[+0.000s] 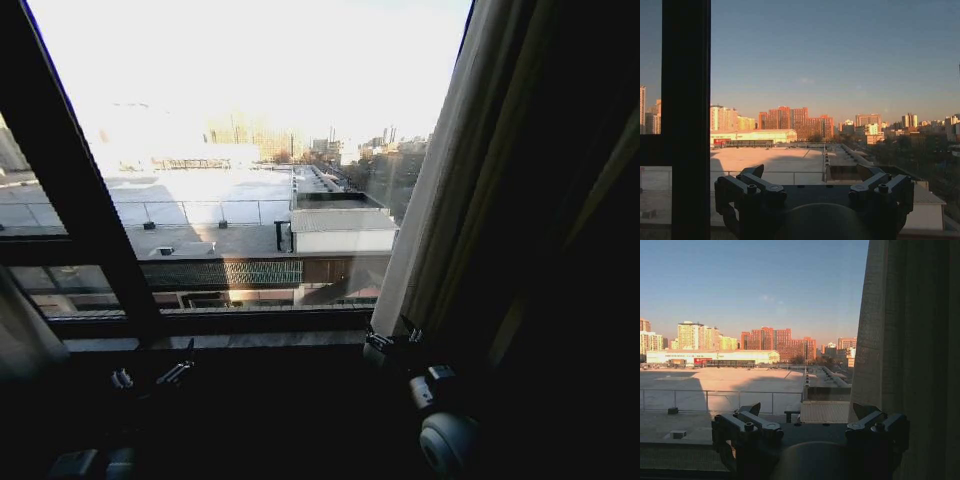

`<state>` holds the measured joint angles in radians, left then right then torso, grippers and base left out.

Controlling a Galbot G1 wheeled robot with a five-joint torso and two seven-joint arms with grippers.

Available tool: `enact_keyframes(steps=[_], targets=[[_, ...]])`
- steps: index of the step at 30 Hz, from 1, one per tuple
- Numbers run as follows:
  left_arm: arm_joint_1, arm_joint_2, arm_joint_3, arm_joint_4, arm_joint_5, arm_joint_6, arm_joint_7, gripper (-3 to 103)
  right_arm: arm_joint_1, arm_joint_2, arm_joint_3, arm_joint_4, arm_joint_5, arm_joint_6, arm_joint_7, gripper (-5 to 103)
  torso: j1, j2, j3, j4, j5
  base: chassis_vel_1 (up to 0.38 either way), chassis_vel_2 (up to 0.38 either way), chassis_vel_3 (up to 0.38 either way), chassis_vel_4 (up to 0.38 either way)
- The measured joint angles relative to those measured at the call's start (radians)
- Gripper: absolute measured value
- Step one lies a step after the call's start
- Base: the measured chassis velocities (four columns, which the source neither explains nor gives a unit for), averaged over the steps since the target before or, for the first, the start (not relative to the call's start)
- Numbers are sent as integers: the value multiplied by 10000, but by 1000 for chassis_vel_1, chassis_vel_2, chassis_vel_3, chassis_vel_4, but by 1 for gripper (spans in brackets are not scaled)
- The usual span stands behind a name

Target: Open the curtains by pulling them apart, changing their state from closed to fully open.

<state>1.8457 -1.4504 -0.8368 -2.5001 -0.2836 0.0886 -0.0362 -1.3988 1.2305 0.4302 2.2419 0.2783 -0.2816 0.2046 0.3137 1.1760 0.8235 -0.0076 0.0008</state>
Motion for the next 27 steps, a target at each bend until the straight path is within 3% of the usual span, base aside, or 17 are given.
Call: enact_keyframes(steps=[3,27], targets=[[18,5,-22,1,0,-42,-1,100,51,19,-15,0,0,-5,2,100,1,1,0,0,-12,0,0,0,0],[57,55,-26,0,-21,-125,5,100,113,77,-54,3,-6,-141,203,100,6,-2,1,-2,-8,-97,92,96,-87]])
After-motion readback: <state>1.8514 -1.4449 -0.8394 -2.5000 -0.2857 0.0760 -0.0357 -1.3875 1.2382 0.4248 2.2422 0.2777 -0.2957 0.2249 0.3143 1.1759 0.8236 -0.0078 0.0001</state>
